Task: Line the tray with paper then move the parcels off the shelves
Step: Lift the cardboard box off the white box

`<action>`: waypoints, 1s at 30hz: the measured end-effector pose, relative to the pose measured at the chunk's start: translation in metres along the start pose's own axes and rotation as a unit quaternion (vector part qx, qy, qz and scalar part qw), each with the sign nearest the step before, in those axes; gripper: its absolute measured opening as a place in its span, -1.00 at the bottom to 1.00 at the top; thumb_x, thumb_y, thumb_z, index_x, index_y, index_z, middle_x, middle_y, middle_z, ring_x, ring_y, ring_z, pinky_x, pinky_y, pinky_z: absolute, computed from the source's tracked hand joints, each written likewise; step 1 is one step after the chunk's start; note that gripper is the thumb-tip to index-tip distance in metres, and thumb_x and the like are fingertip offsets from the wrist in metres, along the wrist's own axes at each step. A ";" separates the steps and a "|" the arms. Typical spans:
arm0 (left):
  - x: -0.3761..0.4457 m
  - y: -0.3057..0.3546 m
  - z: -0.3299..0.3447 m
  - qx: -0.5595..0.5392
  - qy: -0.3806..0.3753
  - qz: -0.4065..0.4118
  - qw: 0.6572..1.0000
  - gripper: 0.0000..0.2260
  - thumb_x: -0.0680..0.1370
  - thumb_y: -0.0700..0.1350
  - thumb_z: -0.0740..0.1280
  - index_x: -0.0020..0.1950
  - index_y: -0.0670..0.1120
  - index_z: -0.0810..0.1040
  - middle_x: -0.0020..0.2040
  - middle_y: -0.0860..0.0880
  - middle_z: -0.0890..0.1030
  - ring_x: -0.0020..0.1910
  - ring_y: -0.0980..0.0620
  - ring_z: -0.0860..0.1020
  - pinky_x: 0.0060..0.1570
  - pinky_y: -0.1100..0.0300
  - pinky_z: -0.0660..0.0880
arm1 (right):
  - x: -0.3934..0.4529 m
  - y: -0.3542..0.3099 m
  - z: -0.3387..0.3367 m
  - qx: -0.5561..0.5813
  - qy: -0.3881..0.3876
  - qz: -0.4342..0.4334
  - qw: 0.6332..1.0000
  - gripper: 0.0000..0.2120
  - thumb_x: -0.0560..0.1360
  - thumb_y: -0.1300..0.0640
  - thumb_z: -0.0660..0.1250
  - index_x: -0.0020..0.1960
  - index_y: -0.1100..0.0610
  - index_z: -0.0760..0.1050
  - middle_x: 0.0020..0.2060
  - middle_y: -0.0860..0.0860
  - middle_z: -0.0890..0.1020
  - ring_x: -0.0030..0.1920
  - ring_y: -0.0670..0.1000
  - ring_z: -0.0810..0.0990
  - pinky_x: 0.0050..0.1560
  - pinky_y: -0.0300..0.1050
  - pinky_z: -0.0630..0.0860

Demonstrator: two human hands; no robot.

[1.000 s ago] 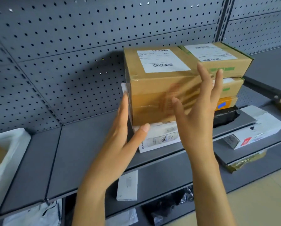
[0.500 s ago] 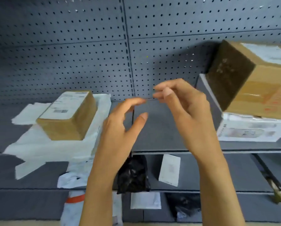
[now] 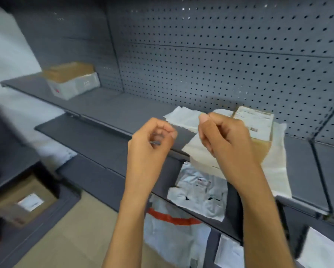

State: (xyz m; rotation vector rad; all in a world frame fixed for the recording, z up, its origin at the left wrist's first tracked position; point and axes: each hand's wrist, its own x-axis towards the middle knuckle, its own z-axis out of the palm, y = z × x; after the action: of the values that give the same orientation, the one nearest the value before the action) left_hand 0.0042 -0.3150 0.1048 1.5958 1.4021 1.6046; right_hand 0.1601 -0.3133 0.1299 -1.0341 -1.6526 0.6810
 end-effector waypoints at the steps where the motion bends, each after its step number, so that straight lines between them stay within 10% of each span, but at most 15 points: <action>1: 0.005 -0.007 -0.020 -0.004 0.019 -0.004 1.000 -0.90 0.53 -0.24 0.43 -0.15 -0.06 0.61 -0.25 0.02 0.61 -0.27 0.13 0.51 -0.23 0.31 0.44 | 0.007 -0.004 0.020 0.006 -0.010 -0.004 1.000 -0.55 0.69 -0.01 0.18 -0.31 0.19 0.38 -0.48 0.13 0.38 -0.45 -0.06 0.32 -0.35 -0.05 0.27; 5: 0.022 -0.033 -0.083 -0.023 0.112 -0.010 0.993 -0.91 0.57 -0.19 0.39 -0.13 -0.06 0.58 -0.24 -0.15 0.59 -0.18 -0.16 0.60 -0.11 0.04 0.52 | 0.033 -0.014 0.084 0.054 -0.027 0.003 0.998 -0.59 0.69 0.04 0.19 -0.26 0.24 0.32 -0.46 0.15 0.40 -0.42 -0.03 0.35 -0.31 0.01 0.32; 11: 0.050 -0.080 -0.151 -0.010 0.190 -0.043 0.981 -0.89 0.57 -0.20 0.35 -0.15 -0.06 0.54 -0.31 -0.04 0.54 -0.16 -0.23 0.58 -0.18 0.23 0.44 | 0.075 -0.014 0.178 0.097 -0.095 0.015 0.991 -0.72 0.69 0.05 0.20 -0.17 0.13 0.35 -0.50 -0.06 0.46 -0.45 -0.08 0.41 -0.26 -0.06 0.45; 30: 0.254 -0.227 -0.326 0.011 0.265 -0.048 0.963 -0.89 0.59 -0.19 0.35 -0.14 -0.08 0.55 -0.32 0.03 0.53 -0.23 0.03 0.55 -0.16 0.30 0.42 | 0.287 0.003 0.442 0.153 -0.168 0.007 0.974 -0.74 0.69 0.06 0.20 -0.14 0.14 0.38 -0.48 -0.06 0.48 -0.42 -0.08 0.44 -0.27 -0.08 0.45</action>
State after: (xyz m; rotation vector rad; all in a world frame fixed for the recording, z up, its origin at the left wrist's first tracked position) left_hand -0.4227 -0.1156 0.0832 1.1243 1.7306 2.0543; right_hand -0.2881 -0.0357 0.1207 -0.7364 -1.7551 1.1305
